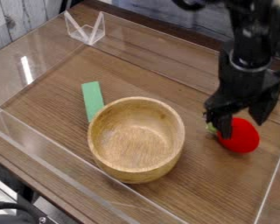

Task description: Move the red fruit to the left

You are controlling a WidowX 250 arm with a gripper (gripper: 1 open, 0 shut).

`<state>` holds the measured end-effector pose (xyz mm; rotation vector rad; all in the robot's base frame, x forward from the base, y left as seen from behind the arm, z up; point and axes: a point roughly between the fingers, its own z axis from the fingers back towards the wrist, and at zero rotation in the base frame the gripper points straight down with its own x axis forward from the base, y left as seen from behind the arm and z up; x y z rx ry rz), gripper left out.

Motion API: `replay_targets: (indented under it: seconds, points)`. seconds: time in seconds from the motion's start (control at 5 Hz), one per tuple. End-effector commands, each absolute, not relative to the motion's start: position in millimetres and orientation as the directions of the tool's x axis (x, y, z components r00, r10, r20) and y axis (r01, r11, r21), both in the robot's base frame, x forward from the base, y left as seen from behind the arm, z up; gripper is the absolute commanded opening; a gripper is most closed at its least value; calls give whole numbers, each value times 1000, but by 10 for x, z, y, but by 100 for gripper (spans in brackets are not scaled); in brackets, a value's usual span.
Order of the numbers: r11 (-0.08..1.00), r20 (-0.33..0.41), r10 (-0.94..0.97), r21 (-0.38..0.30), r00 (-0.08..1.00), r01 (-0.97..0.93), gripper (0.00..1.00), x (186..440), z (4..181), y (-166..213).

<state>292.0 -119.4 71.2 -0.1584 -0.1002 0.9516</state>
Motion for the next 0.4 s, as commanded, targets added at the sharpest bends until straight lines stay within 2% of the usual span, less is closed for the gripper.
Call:
replay_targets:
  seconds: [0.0, 0.2]
  points:
    - [560, 45, 823, -228, 566, -796, 100, 3101, 782, -1273]
    - [564, 54, 822, -223, 567, -795, 0, 3070, 620, -1161]
